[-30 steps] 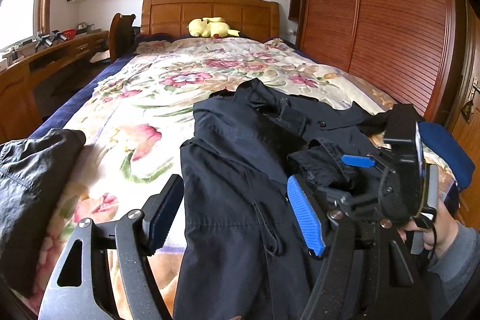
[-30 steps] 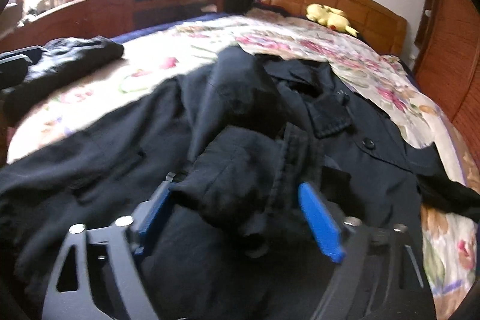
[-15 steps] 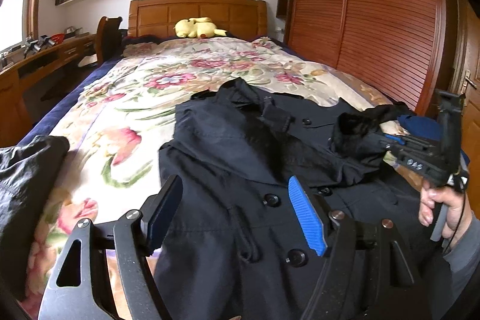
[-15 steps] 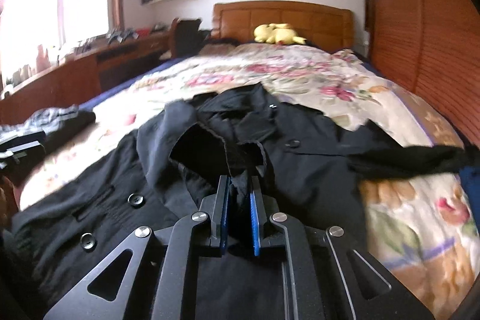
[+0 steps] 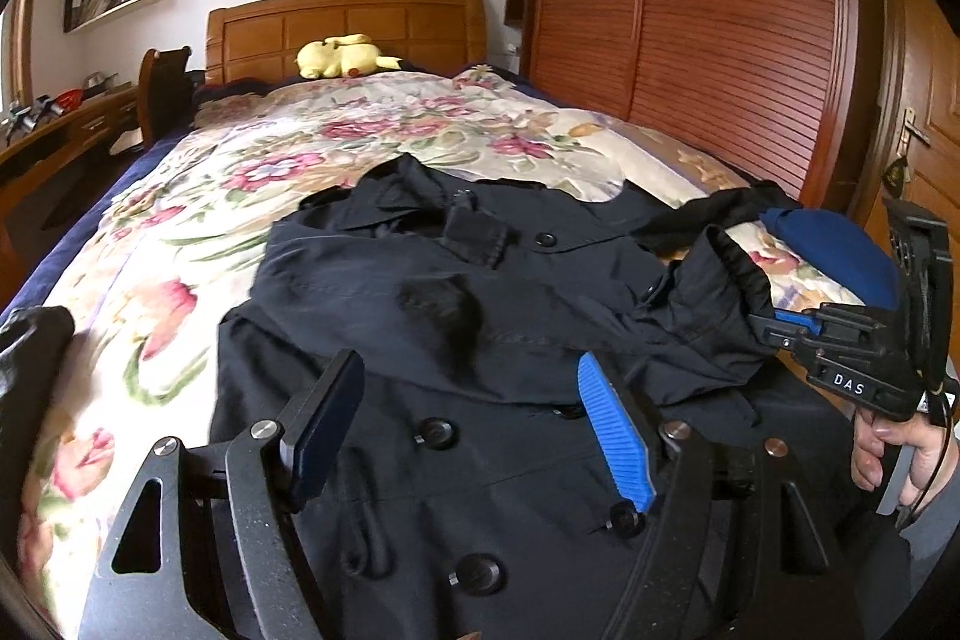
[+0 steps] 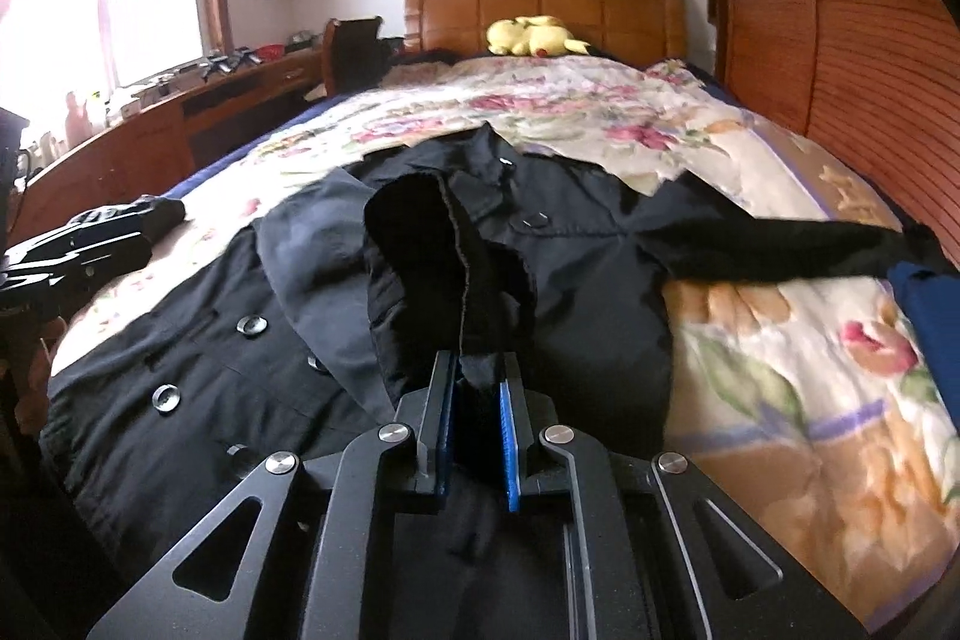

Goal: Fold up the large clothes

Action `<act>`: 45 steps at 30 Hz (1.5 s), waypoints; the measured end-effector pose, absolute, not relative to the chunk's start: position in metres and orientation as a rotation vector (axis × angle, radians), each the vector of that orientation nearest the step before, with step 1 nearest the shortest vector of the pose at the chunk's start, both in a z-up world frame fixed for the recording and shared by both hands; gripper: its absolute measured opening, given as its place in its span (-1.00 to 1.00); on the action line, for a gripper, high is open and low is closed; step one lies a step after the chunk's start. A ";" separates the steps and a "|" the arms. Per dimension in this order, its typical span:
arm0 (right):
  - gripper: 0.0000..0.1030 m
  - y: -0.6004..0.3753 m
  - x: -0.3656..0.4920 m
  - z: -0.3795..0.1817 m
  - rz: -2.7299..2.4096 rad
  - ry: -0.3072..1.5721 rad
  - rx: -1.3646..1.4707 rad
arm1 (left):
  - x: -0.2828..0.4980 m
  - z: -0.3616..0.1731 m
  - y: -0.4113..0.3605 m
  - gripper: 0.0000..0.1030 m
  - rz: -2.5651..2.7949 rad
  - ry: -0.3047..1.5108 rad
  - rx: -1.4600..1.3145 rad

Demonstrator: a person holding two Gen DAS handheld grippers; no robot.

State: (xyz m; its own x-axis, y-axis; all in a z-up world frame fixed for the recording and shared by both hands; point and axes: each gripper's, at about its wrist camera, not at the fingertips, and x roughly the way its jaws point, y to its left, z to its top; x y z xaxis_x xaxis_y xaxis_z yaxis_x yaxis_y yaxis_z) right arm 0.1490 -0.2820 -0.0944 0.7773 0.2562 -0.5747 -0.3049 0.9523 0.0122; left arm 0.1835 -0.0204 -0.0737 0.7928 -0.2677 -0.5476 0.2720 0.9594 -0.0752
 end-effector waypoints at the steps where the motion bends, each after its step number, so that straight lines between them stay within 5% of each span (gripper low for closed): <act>1: -0.72 -0.284 0.151 -0.094 0.291 0.620 -0.081 | 0.185 -0.075 -0.025 0.45 -0.294 0.590 0.012; 5: -0.58 -0.293 0.158 -0.093 0.241 0.639 -0.060 | 0.186 -0.079 -0.037 0.45 -0.304 0.598 0.030; 11: -0.09 -0.309 0.153 -0.080 0.171 0.598 -0.022 | 0.185 -0.079 -0.047 0.45 -0.308 0.587 0.028; 30: -0.07 -0.299 0.170 -0.108 0.262 0.784 -0.043 | 0.183 -0.078 -0.061 0.46 -0.337 0.579 0.027; 35: -0.77 -0.303 0.176 -0.117 0.296 0.841 -0.062 | 0.183 -0.074 -0.064 0.46 -0.344 0.569 0.027; 45: -0.83 -0.302 0.147 -0.097 0.323 0.817 -0.083 | 0.184 -0.068 -0.065 0.46 -0.349 0.546 0.002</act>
